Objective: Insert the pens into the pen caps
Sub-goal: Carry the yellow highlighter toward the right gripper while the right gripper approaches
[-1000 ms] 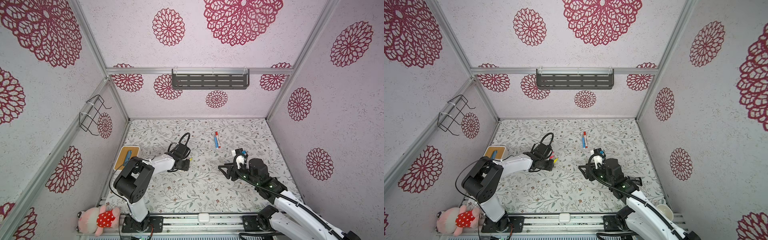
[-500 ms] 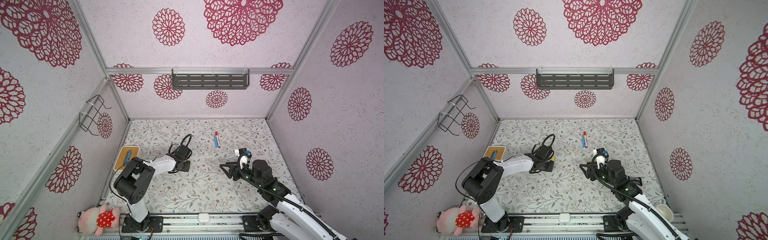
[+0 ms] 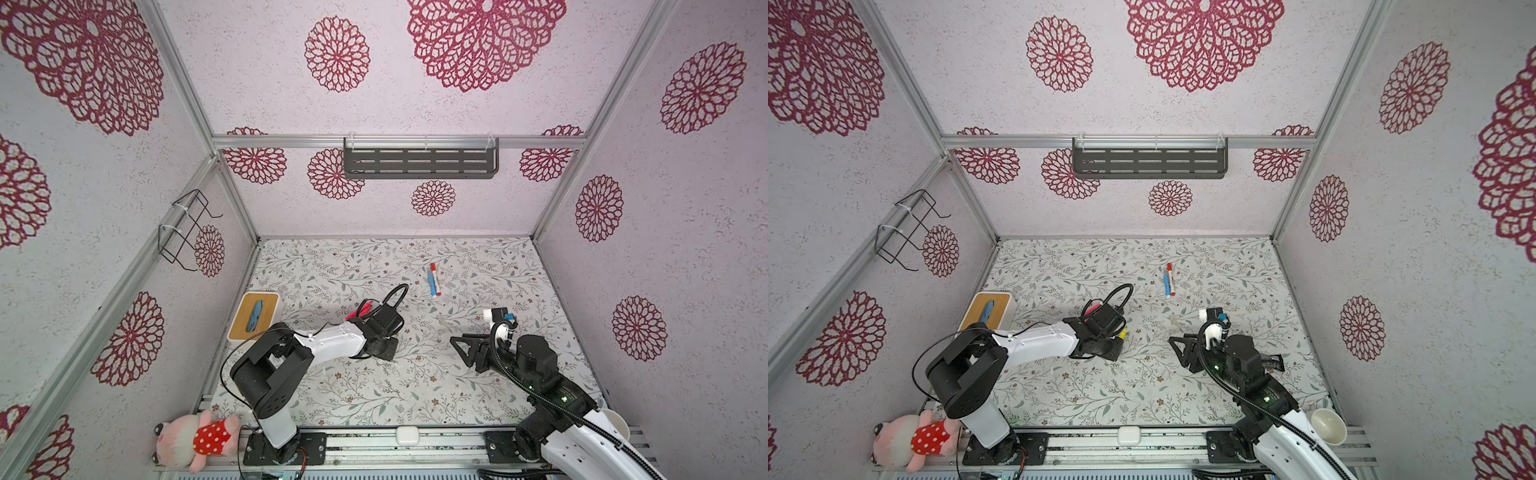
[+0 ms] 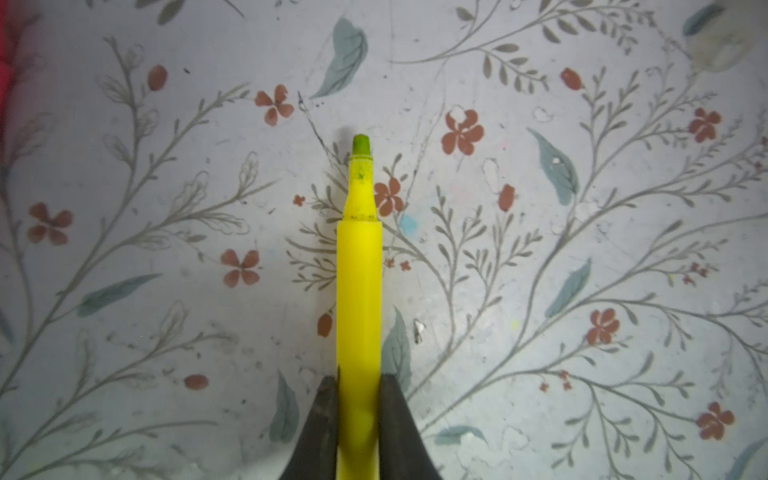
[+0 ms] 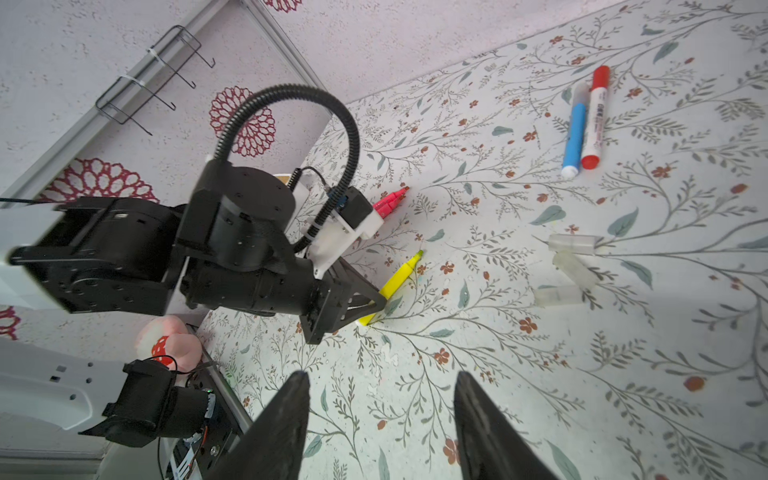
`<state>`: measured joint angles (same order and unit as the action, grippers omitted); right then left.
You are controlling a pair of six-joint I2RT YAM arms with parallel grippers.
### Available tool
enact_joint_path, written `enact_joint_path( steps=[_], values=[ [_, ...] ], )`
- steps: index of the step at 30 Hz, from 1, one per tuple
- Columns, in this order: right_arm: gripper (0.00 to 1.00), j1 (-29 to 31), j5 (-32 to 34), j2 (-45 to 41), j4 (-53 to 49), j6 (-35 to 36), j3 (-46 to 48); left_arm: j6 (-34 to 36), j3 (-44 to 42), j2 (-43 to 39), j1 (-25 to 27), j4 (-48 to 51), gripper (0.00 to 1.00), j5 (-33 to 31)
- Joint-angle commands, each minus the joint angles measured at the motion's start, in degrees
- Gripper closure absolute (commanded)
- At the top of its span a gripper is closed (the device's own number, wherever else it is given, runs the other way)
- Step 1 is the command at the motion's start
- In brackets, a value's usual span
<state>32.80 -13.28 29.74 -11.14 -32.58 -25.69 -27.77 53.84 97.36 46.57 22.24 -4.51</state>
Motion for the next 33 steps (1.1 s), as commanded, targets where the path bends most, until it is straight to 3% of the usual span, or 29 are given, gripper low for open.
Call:
enact_joint_path(
  steps=[1,5,15,22,26,33],
  values=[
    [0.42,0.3,3.82,2.93,-4.23,-0.67,-3.14,-2.54,-2.11,-5.72,2.08,-2.13,0.91,-2.09],
    [0.42,0.26,2.59,8.52,-1.46,-3.31,-3.32,-5.17,-4.72,-10.32,3.21,-6.7,0.9,-2.17],
    [0.4,1.42,-9.54,16.51,20.38,-11.11,-0.7,-9.24,-8.17,-19.63,8.5,-8.93,0.9,-6.31],
    [0.4,5.62,-9.59,26.87,25.08,-11.63,-4.75,-10.04,-9.96,-25.42,10.47,-9.86,0.89,-8.45],
    [0.4,7.44,-8.57,29.63,31.01,-14.06,-4.93,-9.68,-10.99,-26.65,10.54,-11.17,0.89,-7.2],
    [0.41,9.85,-6.22,33.69,32.23,-15.41,-8.24,-9.89,-14.62,-28.42,10.65,-15.3,0.88,-6.91]
  ],
)
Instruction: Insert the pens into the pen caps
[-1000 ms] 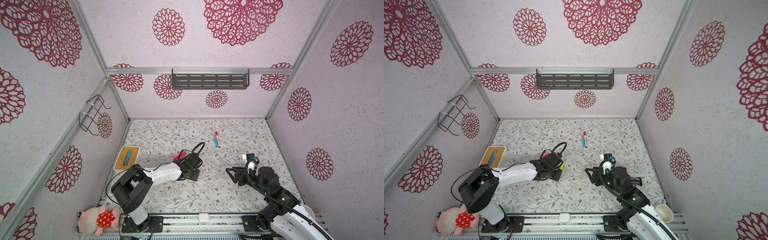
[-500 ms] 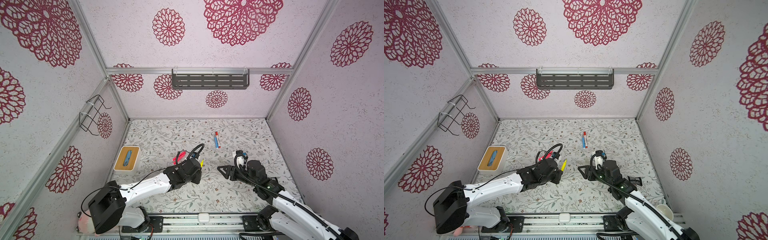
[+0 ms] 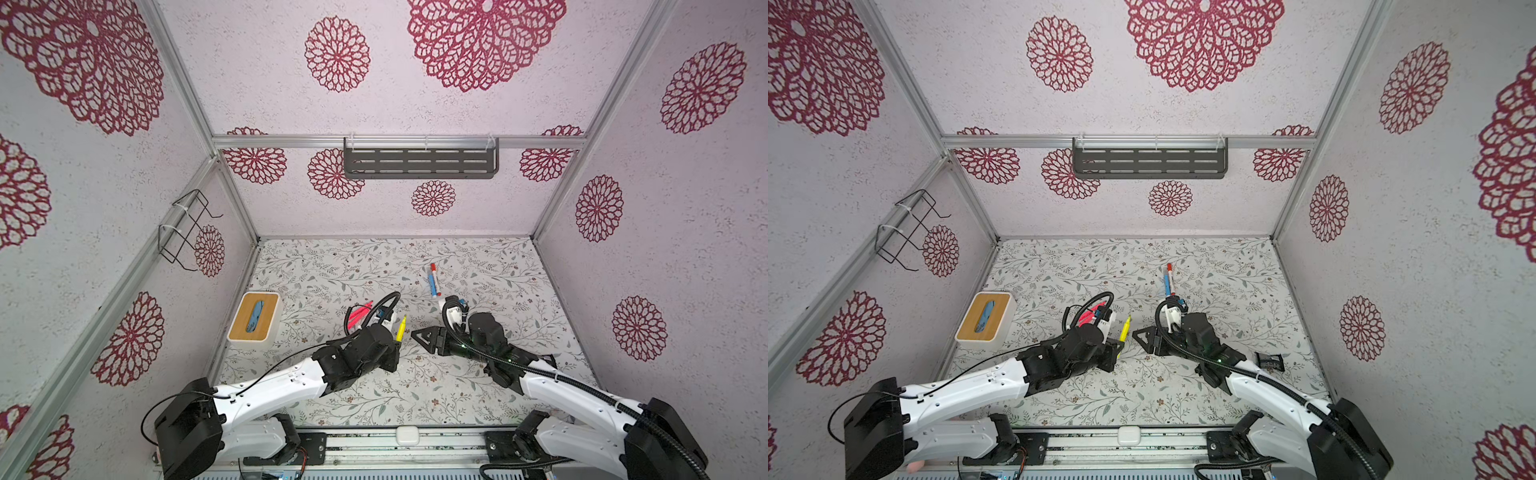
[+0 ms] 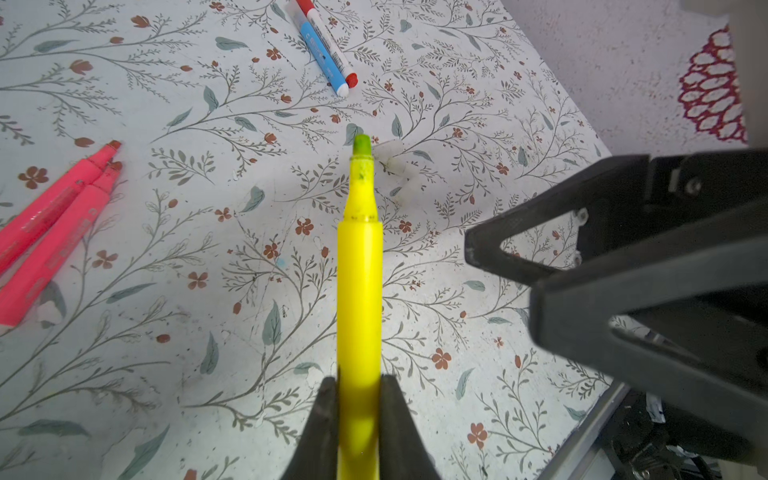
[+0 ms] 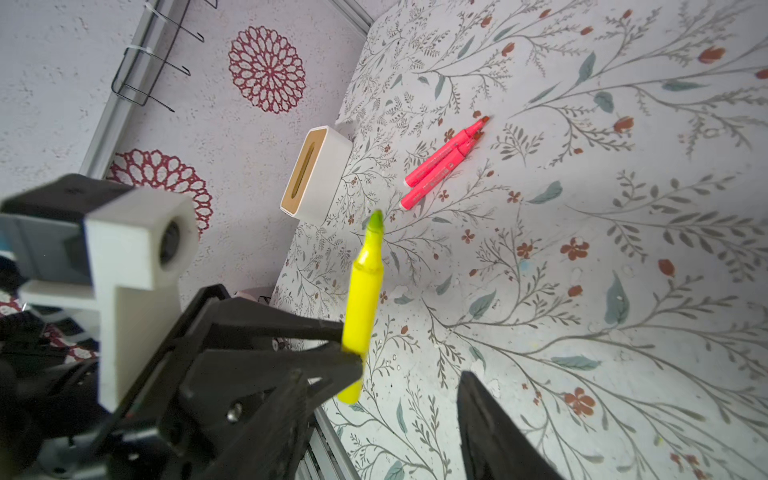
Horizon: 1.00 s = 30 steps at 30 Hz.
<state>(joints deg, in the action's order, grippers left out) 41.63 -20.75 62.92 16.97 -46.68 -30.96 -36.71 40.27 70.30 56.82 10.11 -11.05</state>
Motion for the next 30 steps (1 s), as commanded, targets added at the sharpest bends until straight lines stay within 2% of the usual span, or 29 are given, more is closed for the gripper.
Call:
enact_joint_path(
  steps=[1,13,22,25,30],
  values=[
    [0.42,1.42,1.69,0.96,4.12,-1.27,-3.37,-0.88,-1.16,-1.5,0.41,-3.34,0.89,-0.45],
    [0.43,2.49,6.68,5.7,2.4,-0.98,-7.44,0.39,-2.41,-6.18,0.46,-2.48,0.88,-0.29],
    [0.48,2.49,2.64,12.35,5.06,0.83,-11.68,1.39,-2.74,-5.66,0.49,-4.64,0.88,-1.69],
    [0.51,2.54,1.17,14.19,7.47,0.06,-10.94,1.73,-2.37,-4.97,0.49,-5.41,0.88,-2.33],
    [0.64,2.58,-0.76,14.79,14.4,-2.54,-7.27,2.78,-0.97,-3.23,0.44,-5.41,0.88,-3.77]
  ],
)
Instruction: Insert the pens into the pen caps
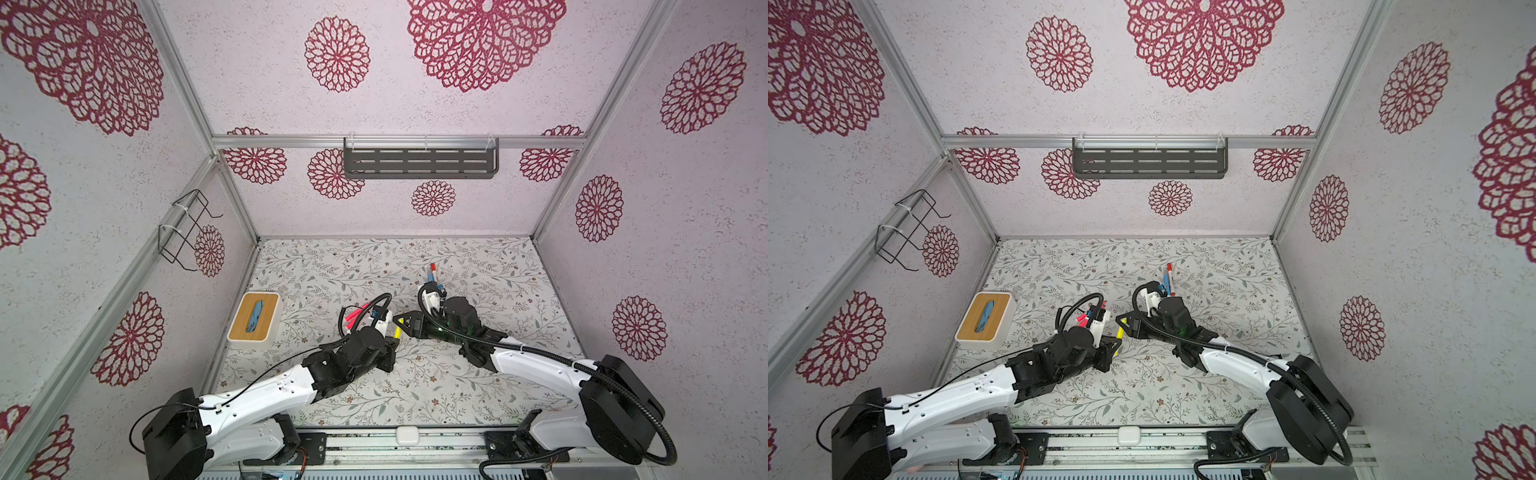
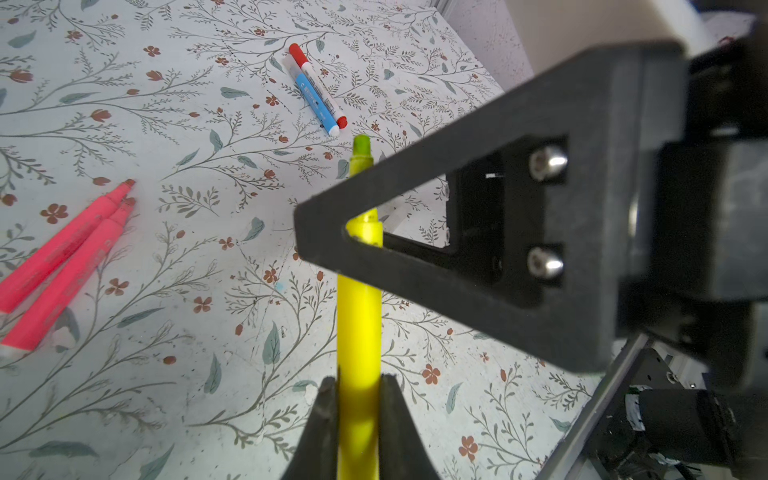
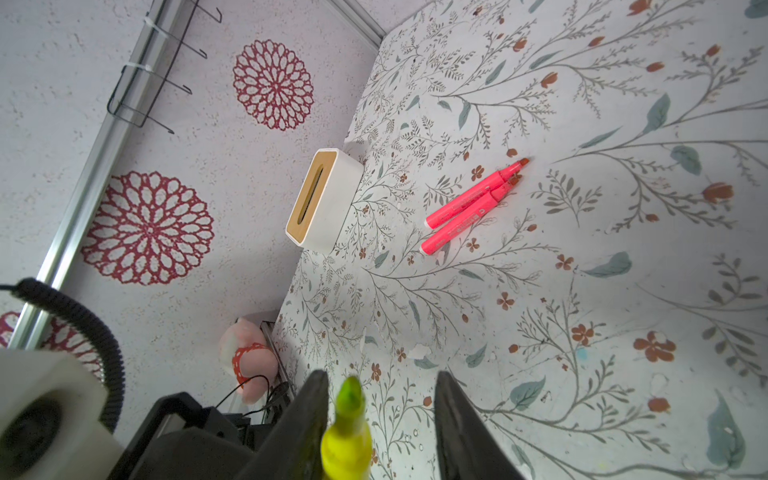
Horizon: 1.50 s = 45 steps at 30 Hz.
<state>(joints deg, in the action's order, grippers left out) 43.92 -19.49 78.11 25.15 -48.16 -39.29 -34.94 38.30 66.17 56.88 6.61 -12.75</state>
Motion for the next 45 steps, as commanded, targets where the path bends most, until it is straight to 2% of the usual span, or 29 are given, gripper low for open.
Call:
enact_joint_path(
  steps=[1,3,5,10,11,13,14,15,21,29,38,40,45],
  values=[
    [0.67,0.29,-1.74,-0.56,6.23,-1.06,1.35,1.16,1.2,1.25,0.39,-1.95,0.89,-2.38],
    [0.79,0.29,-1.45,-0.67,5.73,-0.79,1.49,1.34,1.7,2.22,0.2,-2.37,0.89,-2.92],
    [0.86,0.29,-1.88,-0.59,5.48,-0.39,1.32,1.51,2.18,3.05,0.11,-2.57,0.89,-3.23],
    [0.96,0.2,-1.59,-0.73,2.8,1.65,0.1,2.6,3.17,4.38,-0.66,-3.15,0.86,-2.61],
    [0.96,0.2,-1.28,-1.05,2.32,2.02,-0.06,2.77,3.33,4.41,-0.93,-3.03,0.8,-2.61],
    [0.97,0.03,-0.8,-1.5,1.46,2.63,-0.47,3.03,3.12,4.07,-1.37,-3.08,0.59,-2.42],
    [0.97,0.02,-0.63,-1.8,1.27,2.96,-0.61,3.26,2.86,3.89,-1.86,-3.35,0.53,-1.84],
    [0.97,-0.06,-0.54,-2.06,1.14,3.2,-0.85,3.5,2.54,3.79,-2.44,-3.67,0.52,-0.99],
    [0.97,-0.39,-0.29,-2.7,-0.35,4.61,-2.63,4.13,1.7,3.68,-6.13,-4.71,0.55,4.02],
    [0.97,-0.93,-1.2,-2.76,1.81,4.35,-2.45,5.12,1.95,5.19,-7.31,-6.02,0.56,10.32],
    [0.97,-2.4,-1.65,-4.36,3.82,4.22,-1.02,4.83,2.74,6.25,-8.1,-6.15,0.58,11.86],
    [0.97,-2.59,-1.96,-4.69,4.18,4.04,-0.56,4.81,2.74,6.42,-8.26,-6.44,0.62,11.88],
    [0.97,-2.7,-3.01,-4.92,5.7,3.34,0.61,4.42,3.0,6.78,-8.81,-6.7,0.83,12.1]
  ],
)
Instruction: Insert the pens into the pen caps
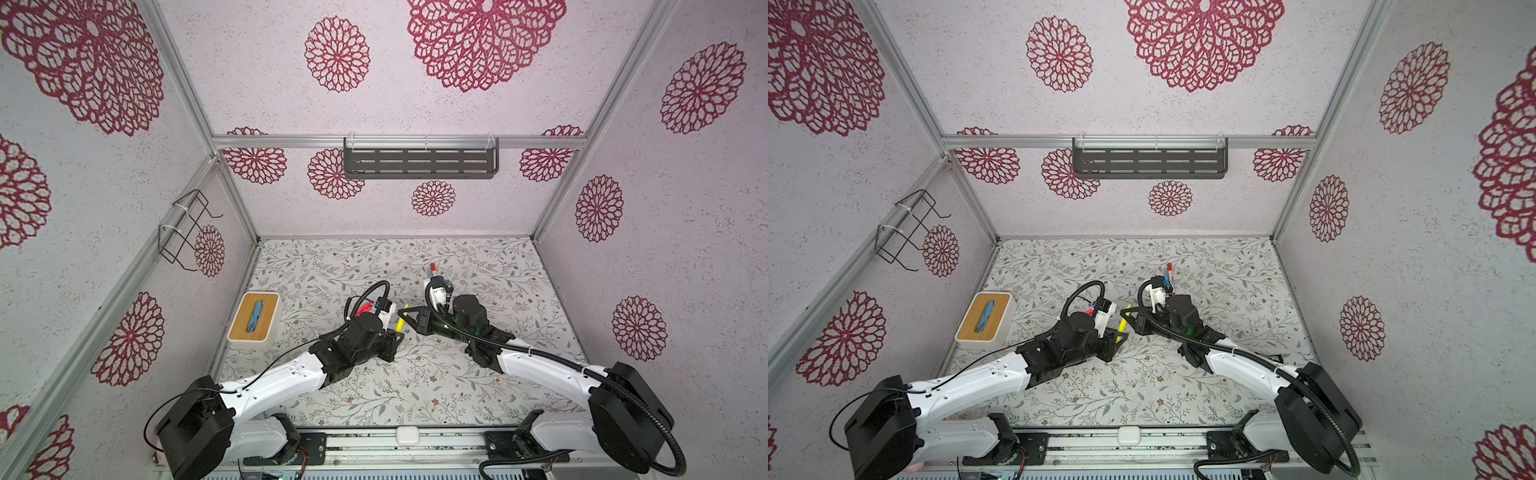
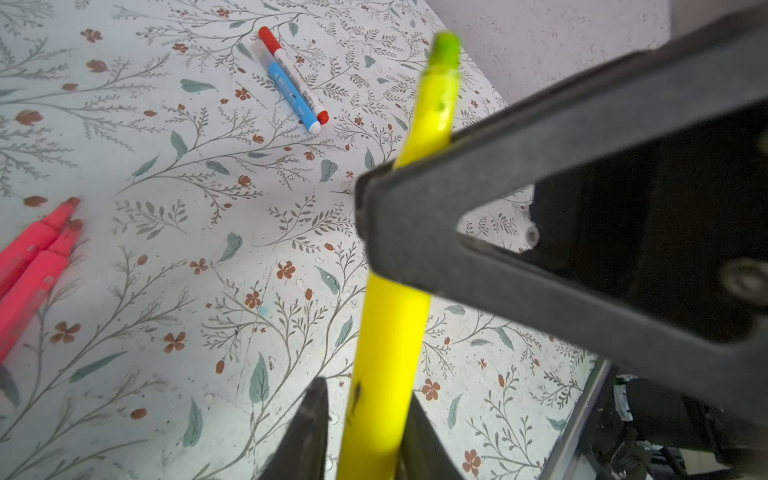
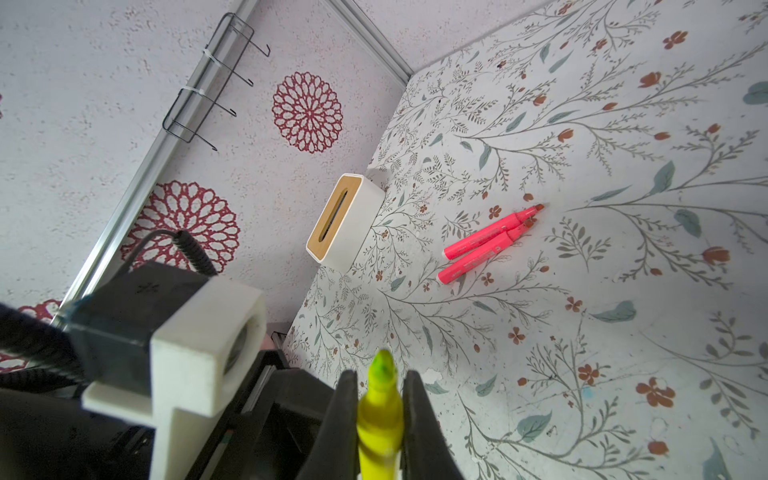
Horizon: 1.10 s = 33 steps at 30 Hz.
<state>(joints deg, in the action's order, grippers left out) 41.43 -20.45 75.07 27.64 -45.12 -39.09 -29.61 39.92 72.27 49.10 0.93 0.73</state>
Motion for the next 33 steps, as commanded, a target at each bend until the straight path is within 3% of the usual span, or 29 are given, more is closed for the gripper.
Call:
enact_joint_path(
  steps=[1,6,11,13,15,16,19,23,28,33],
  values=[
    [0.97,-0.21,-2.1,-1.98,3.23,0.3,0.57,-0.96,1.34,0.53,-1.11,-1.02,0.84,-1.34],
    [0.97,-0.21,-3.36,-1.16,4.38,-0.31,1.19,-1.33,0.7,-0.44,-1.63,-2.15,0.81,-0.47],
    [0.95,-0.21,-3.35,-1.44,4.79,-0.44,1.47,-1.34,-0.24,-1.39,-2.04,-2.69,0.96,-0.38],
    [0.87,-0.21,-3.02,-1.81,4.43,-0.58,1.4,-1.41,-0.61,-1.68,-2.33,-2.51,1.0,-0.73],
    [0.61,-0.43,-0.79,-3.0,1.87,-0.48,1.14,-1.41,-1.31,-2.07,-2.68,-2.51,1.0,-0.73],
    [0.54,-0.66,0.62,-3.75,0.51,-0.49,1.17,-1.41,-1.57,-2.28,-2.7,-2.64,1.0,-0.67],
    [0.5,-2.13,5.29,-7.22,-3.77,-0.75,1.79,-1.33,-2.84,-3.21,-2.9,-3.24,1.0,-0.36],
    [0.49,-5.04,5.95,-11.42,-6.55,-0.68,3.14,-1.49,-4.52,-4.62,-2.96,-4.07,1.0,0.06],
    [0.46,-9.0,13.09,-13.45,-24.59,0.75,-0.81,-1.27,-6.06,-6.45,-3.05,-4.2,1.0,0.39],
    [0.47,-11.5,25.47,-6.76,-46.42,0.31,-9.15,-1.14,-7.21,-7.88,-3.1,-3.81,1.0,0.38]
  ],
)
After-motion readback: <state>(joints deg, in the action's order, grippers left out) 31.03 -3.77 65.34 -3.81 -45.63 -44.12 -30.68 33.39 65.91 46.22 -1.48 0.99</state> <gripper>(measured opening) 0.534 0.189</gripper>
